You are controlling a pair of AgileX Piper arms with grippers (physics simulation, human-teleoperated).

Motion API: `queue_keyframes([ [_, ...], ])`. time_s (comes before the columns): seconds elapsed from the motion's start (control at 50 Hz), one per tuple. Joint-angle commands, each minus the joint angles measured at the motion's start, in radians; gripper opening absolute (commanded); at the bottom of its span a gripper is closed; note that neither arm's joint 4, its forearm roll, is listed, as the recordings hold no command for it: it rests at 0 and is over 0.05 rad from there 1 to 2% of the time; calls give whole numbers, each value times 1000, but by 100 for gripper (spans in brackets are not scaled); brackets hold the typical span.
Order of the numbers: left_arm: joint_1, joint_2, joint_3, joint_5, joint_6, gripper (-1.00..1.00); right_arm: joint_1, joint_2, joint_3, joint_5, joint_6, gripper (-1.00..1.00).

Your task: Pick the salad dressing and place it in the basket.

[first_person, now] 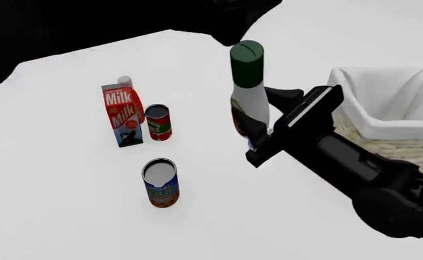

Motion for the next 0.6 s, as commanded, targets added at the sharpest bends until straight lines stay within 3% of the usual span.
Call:
queue_keyframes([
  [0.02, -3, -128, -75, 64, 3, 100, 1, 7, 0, -13, 22, -100],
  [0.24, 36, -262, -22, 52, 23, 100, 0, -3, 13, -17, 29, -100],
  [0.38, 92, -356, 85, 3, 34, 100, 0, -12, 15, -16, 31, -100],
  [0.6, 254, -500, 343, -121, 5, 100, -6, -45, 16, -2, 32, -100],
])
